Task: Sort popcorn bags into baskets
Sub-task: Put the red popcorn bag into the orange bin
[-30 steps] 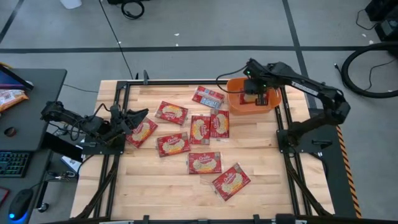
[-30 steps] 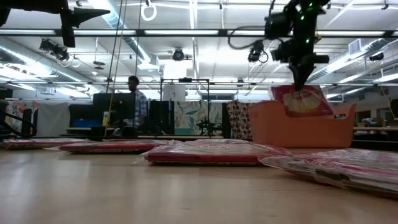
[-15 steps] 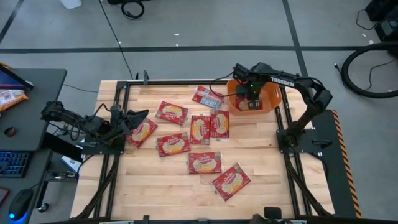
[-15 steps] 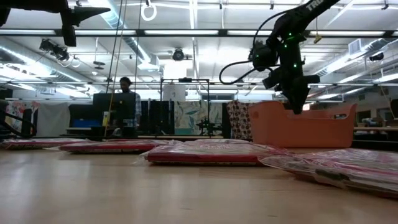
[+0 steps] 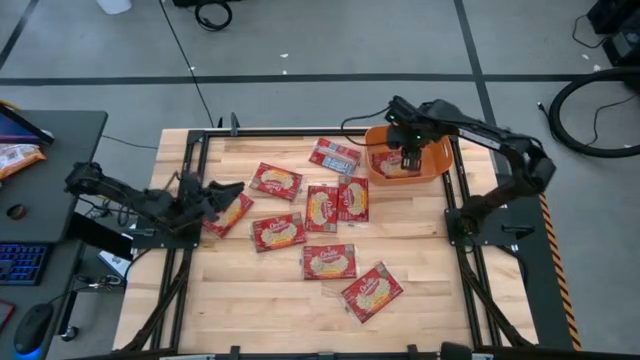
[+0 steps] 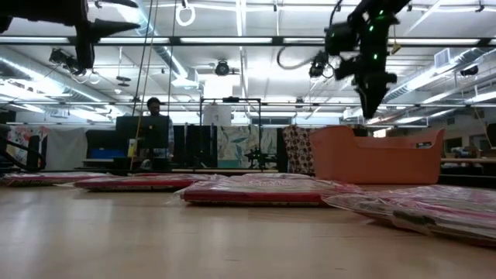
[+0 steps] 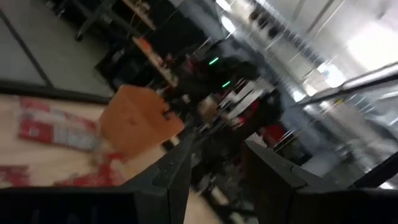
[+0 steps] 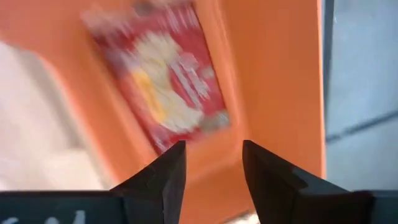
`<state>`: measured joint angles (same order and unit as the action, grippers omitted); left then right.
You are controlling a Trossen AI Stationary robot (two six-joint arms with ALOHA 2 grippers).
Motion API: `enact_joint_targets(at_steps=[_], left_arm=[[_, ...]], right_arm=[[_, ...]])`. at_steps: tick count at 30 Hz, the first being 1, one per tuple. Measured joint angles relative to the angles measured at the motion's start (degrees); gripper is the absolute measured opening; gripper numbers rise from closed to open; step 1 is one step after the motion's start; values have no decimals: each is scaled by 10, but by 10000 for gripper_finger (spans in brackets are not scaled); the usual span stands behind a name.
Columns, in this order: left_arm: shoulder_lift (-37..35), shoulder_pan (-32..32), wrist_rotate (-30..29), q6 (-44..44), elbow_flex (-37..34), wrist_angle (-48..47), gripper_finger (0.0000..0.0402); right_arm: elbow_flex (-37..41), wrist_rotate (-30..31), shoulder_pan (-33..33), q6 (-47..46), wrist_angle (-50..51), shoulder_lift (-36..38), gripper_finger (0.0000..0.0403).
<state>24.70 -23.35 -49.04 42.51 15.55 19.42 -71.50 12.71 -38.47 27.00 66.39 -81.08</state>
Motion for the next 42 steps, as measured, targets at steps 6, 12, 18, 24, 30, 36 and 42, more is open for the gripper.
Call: enact_joint_targets(at_steps=[6,12,18,24,30,36,42], left_arm=[[63,0,29,49,0,-15,146],[127,3,64,115,43,-125,146],[194,26,132,135,108,-232,146],[247,51,192,137,130,-244,146],[294,69,224,147,140,-244,147],[325,84,274,209,141,-244,147],[320,76,398,240,142,-228,147]], right_arm=[[0,-38,72,-67,-14,70,161],[0,-100,171,-132,-58,99,161],[18,-206,244,-194,-171,83,161],[35,-268,288,-254,-234,35,161],[36,-277,346,-255,-222,-32,161],[26,-293,408,-273,-222,-104,161],[-5,-289,465,-303,-218,-147,161]])
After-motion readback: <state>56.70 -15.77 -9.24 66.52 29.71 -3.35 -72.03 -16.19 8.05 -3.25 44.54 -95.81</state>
